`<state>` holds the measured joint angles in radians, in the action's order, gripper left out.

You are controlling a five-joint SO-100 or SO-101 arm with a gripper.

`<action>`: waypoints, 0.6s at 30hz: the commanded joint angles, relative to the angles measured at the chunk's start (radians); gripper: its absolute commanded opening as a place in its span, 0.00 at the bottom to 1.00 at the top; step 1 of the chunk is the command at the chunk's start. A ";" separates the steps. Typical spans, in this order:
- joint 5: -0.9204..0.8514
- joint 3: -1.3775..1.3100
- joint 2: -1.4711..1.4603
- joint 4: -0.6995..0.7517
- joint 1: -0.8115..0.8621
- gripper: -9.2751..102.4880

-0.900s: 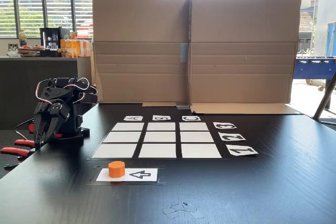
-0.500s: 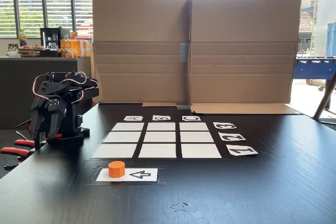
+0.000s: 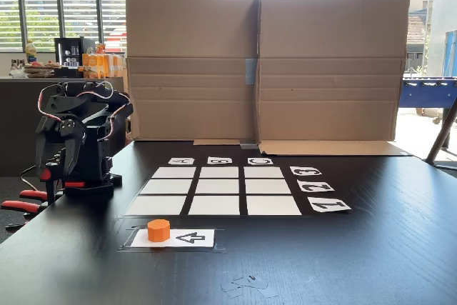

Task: Pick up the round, orange token and place it in the grid on square A1.

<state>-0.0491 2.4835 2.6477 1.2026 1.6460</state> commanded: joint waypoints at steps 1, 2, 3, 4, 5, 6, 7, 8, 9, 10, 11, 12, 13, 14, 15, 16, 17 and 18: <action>0.031 -0.123 -0.097 0.023 -0.034 0.30; 0.044 -0.156 -0.129 0.034 -0.043 0.30; 0.058 -0.189 -0.161 0.048 -0.054 0.30; 0.074 -0.224 -0.192 0.063 -0.066 0.30; 0.083 -0.255 -0.221 0.078 -0.078 0.30; 0.091 -0.284 -0.250 0.100 -0.094 0.30; 0.100 -0.311 -0.278 0.118 -0.107 0.29; 0.109 -0.339 -0.305 0.138 -0.120 0.29; 0.117 -0.365 -0.331 0.156 -0.133 0.29; 0.121 -0.391 -0.357 0.175 -0.147 0.29; 0.129 -0.417 -0.383 0.187 -0.160 0.29; 0.138 -0.443 -0.411 0.196 -0.173 0.29; 0.147 -0.471 -0.442 0.202 -0.186 0.29; 0.158 -0.497 -0.469 0.202 -0.199 0.30; 0.167 -0.523 -0.497 0.204 -0.210 0.30; 0.175 -0.551 -0.528 0.204 -0.219 0.30; 0.181 -0.577 -0.558 0.206 -0.230 0.30; 0.189 -0.603 -0.594 0.206 -0.241 0.30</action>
<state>0.1227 1.9604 2.1016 1.4051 1.4389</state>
